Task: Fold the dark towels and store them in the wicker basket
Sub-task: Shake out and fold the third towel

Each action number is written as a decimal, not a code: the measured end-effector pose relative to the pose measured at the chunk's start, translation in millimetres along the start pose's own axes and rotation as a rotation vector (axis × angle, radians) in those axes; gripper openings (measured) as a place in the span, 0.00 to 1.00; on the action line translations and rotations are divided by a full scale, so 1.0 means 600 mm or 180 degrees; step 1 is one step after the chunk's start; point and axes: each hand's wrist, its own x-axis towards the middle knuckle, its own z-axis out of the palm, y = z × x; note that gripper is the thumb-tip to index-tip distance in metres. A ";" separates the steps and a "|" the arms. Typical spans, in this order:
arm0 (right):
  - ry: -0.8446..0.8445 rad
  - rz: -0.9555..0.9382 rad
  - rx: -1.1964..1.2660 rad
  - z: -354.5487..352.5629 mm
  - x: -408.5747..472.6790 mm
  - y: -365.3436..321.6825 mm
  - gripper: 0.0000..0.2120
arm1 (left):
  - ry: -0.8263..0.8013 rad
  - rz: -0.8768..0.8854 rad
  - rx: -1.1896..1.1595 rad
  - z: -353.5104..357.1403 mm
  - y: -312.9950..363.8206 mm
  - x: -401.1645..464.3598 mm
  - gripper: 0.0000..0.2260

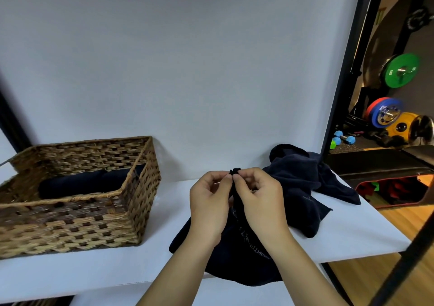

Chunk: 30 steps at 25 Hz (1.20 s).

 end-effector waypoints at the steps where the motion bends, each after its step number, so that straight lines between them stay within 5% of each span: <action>1: -0.0009 -0.0074 -0.0089 0.000 -0.001 0.001 0.04 | -0.0007 0.0036 -0.0026 -0.001 0.001 -0.002 0.04; 6: -0.0227 -0.0693 -0.0595 0.002 -0.009 0.002 0.08 | -0.0055 0.0171 0.0066 -0.014 0.010 0.002 0.01; 11: -0.0440 -0.0035 0.0127 0.004 -0.004 -0.008 0.05 | -0.0333 -0.0048 0.0326 -0.040 0.033 0.016 0.05; 14: -0.0428 -0.0353 -0.0240 0.014 0.004 -0.012 0.10 | -0.0575 0.0008 0.0662 -0.062 0.065 0.026 0.07; 25: -0.2308 -0.0577 -0.0065 0.051 0.047 -0.043 0.05 | -0.1019 0.0931 0.1890 -0.152 0.185 0.038 0.08; 30: -0.3119 -0.0317 -0.2116 0.039 0.025 0.027 0.11 | -0.0062 0.1153 0.1789 -0.207 0.237 0.057 0.09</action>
